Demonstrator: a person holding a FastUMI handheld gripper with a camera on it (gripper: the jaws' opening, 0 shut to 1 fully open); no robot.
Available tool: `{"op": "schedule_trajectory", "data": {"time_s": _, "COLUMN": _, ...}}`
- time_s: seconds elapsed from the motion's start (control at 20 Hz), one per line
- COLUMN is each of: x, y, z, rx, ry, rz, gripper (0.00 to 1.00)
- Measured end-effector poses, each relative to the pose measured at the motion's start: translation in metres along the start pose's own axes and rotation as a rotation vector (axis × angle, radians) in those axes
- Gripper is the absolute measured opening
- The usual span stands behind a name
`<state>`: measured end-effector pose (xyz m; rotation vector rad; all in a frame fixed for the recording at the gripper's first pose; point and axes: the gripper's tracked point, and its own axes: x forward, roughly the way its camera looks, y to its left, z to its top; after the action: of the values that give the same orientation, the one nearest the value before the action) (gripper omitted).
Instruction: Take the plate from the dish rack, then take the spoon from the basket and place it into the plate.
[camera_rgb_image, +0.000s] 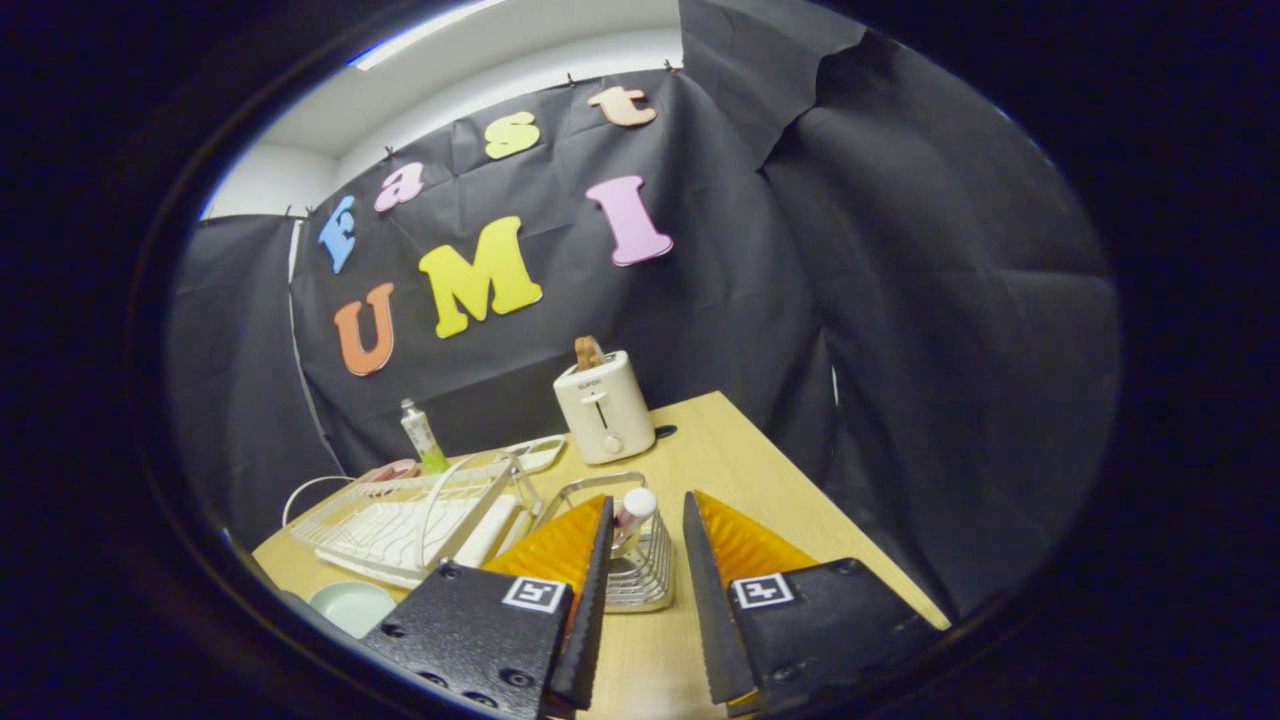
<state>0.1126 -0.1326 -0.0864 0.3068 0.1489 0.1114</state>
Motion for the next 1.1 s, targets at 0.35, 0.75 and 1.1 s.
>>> {"op": "schedule_trajectory", "data": {"time_s": 0.35, "x": 0.011, "y": 0.01, "z": 0.008, "rx": 0.024, "ry": 0.009, "rz": 0.053, "gripper": 0.16}}
{"op": "schedule_trajectory", "data": {"time_s": 0.75, "x": -0.014, "y": 0.008, "z": 0.035, "rx": -0.002, "ry": -0.037, "rz": 0.005, "gripper": 0.09}}
{"op": "schedule_trajectory", "data": {"time_s": 1.1, "x": -0.074, "y": 0.04, "z": 0.086, "rx": -0.065, "ry": -0.145, "rz": 0.007, "gripper": 0.09}}
